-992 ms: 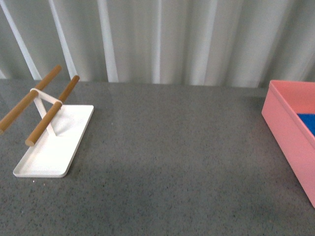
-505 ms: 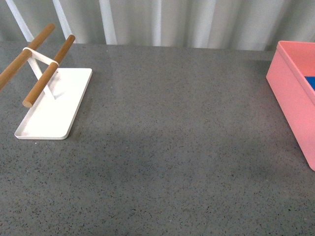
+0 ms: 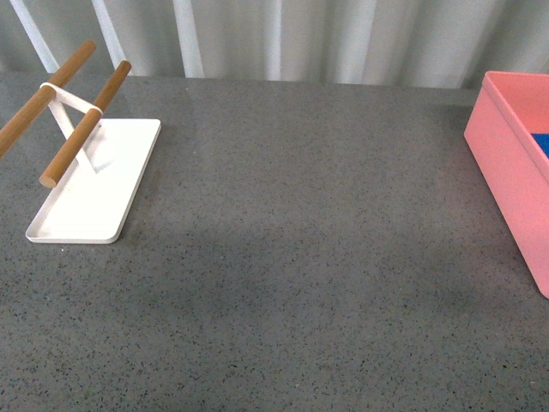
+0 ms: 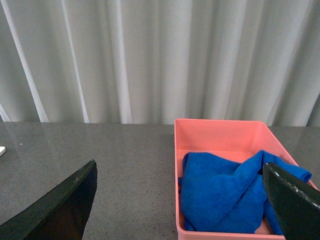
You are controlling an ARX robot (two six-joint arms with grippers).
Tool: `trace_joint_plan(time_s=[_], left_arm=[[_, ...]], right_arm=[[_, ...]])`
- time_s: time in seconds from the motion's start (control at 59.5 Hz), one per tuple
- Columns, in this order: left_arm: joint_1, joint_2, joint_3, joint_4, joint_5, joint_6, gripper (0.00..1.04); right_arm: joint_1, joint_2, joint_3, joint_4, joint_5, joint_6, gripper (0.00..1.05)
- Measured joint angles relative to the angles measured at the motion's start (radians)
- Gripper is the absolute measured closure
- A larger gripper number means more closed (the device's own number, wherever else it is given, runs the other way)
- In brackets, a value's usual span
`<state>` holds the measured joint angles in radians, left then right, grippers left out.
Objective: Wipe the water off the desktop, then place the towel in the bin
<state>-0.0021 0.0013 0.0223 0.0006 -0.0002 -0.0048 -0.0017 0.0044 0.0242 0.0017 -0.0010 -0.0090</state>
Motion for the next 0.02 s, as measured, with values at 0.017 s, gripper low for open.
trace_joint_plan(time_s=[0.017], left_arm=[[0.000, 0.000, 0.000, 0.000, 0.000, 0.000, 0.07]], right_arm=[[0.000, 0.000, 0.000, 0.000, 0.000, 0.000, 0.07]])
